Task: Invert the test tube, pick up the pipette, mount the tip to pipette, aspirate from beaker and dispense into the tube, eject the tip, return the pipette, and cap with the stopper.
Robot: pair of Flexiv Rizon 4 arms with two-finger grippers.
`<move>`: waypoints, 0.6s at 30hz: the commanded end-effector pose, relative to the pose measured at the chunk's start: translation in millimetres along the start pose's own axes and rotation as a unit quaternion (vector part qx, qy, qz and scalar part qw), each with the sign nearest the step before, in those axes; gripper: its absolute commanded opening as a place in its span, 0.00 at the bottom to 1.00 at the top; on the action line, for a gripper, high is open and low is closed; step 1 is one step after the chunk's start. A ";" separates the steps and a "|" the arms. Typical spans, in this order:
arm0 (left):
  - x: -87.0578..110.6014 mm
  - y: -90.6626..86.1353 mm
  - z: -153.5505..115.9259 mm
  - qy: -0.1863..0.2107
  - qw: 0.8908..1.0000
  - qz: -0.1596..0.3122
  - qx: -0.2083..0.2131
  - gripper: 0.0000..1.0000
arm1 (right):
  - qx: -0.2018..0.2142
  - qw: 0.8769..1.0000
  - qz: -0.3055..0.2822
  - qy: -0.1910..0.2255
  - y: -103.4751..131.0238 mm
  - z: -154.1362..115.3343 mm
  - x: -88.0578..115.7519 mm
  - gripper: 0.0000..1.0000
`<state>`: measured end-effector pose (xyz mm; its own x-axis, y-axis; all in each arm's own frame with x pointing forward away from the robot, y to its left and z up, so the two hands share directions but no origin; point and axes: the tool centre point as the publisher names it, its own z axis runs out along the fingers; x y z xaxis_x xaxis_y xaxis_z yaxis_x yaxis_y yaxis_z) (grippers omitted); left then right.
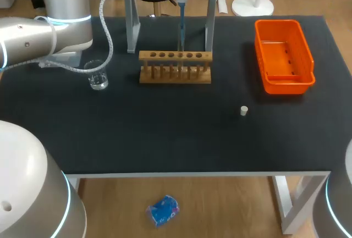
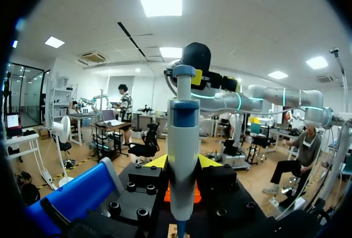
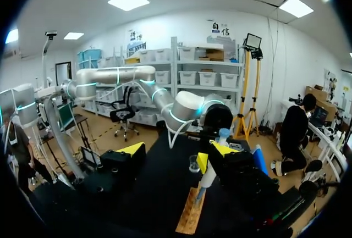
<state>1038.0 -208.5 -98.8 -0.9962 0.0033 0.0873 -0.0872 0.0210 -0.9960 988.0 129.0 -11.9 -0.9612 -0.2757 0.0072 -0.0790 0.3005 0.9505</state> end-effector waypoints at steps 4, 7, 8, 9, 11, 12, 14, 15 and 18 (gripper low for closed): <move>0.5 -0.9 0.1 -0.001 1.000 0.000 -0.001 0.00 | 0.035 0.999 -0.003 0.000 -24.4 -22.5 11.0 1.00; 0.5 -0.9 0.1 -0.001 1.000 0.000 -0.001 0.00 | 0.064 0.998 -0.011 -0.002 -38.7 -28.5 17.9 1.00; 0.5 -0.9 0.1 -0.001 1.000 0.000 -0.001 0.00 | 0.075 0.997 -0.015 -0.003 -44.8 -30.4 19.9 1.00; 0.5 -0.9 0.1 -0.001 1.000 0.000 -0.001 0.00 | 0.074 0.997 -0.023 -0.005 -50.4 -32.4 22.2 1.00; 0.5 -0.9 0.1 -0.001 1.000 0.000 -0.001 0.00 | 0.075 0.997 -0.033 -0.013 -56.5 -35.2 24.5 1.00; 0.5 -0.9 0.1 -0.001 1.000 0.000 -0.001 0.00 | 0.075 0.997 -0.033 -0.013 -56.5 -35.2 24.5 1.00; 0.5 -0.9 0.1 -0.001 1.000 0.000 -0.001 0.00 | 0.075 0.997 -0.033 -0.013 -56.5 -35.2 24.5 1.00; 0.5 -0.9 0.1 -0.001 1.000 0.000 -0.001 0.00 | 0.075 0.997 -0.033 -0.013 -56.5 -35.2 24.5 1.00; 0.5 -0.9 0.1 -0.001 1.000 0.000 -0.001 0.00 | 0.075 0.997 -0.033 -0.013 -56.5 -35.2 24.5 1.00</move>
<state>1037.9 -208.5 -98.8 -0.9962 0.0033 0.0872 -0.0871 0.0209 -0.9960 981.0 73.1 -54.7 -0.9578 -0.2807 -0.0616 -0.1786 0.4133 0.8929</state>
